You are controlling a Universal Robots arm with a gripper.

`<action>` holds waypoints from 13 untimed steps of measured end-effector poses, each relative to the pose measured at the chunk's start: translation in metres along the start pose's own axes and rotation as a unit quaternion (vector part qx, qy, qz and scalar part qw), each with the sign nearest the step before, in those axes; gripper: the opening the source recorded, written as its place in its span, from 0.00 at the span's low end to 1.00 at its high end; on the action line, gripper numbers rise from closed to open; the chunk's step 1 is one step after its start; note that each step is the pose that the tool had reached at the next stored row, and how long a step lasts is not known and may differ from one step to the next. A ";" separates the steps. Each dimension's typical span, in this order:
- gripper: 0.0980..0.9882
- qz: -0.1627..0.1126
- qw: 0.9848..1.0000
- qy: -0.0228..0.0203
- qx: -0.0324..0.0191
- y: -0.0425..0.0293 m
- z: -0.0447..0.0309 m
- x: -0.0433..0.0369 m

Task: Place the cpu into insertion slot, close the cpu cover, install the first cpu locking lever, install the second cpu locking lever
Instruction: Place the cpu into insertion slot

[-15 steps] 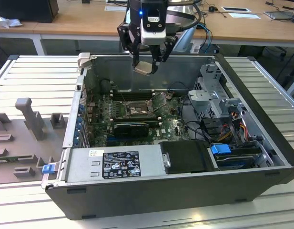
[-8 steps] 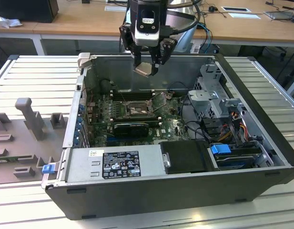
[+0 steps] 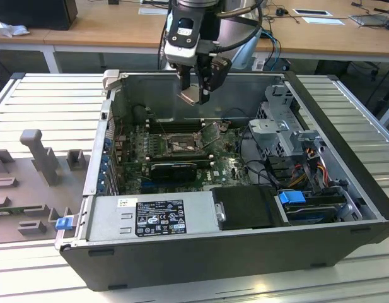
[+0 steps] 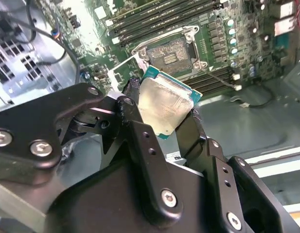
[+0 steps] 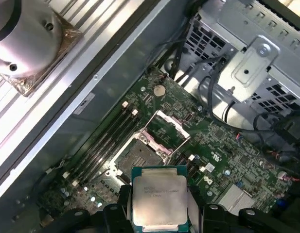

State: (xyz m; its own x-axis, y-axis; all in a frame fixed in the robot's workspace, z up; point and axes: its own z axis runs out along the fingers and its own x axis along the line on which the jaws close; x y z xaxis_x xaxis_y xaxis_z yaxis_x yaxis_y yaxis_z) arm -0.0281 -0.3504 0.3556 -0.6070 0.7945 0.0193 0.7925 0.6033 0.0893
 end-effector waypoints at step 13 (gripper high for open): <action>0.50 0.129 0.992 -0.012 -0.003 -0.0020 0.0160 0.0002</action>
State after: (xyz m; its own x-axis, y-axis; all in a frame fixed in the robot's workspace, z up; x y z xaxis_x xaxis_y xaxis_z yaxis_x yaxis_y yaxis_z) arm -0.0289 -0.3504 0.3395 -0.3819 0.9240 0.0194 0.9211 0.3789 0.0894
